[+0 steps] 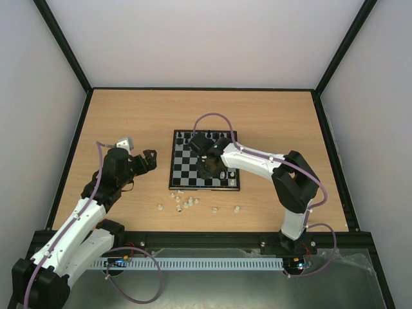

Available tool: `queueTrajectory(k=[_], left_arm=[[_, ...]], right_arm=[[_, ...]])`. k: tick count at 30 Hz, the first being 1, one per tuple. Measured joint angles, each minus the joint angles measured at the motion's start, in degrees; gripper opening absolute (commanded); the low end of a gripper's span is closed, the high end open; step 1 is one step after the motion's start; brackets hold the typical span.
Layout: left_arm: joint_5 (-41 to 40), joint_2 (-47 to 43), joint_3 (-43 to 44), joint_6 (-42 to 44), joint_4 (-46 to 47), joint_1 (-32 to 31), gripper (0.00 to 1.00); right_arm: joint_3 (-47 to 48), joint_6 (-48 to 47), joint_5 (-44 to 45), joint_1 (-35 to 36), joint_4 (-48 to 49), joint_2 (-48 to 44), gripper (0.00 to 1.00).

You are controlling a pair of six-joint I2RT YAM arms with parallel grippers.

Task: Set up the chess pieces on the board
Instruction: Place the chess piece on the chessboard.

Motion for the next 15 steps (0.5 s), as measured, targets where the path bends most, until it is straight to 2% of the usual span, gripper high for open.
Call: queueTrajectory(k=[15], left_arm=[[0.0,0.3,0.0,0.0,0.0,0.0,0.99]], right_arm=[[0.0,-1.1,-0.6,-0.8,0.3,3.3,0.07]])
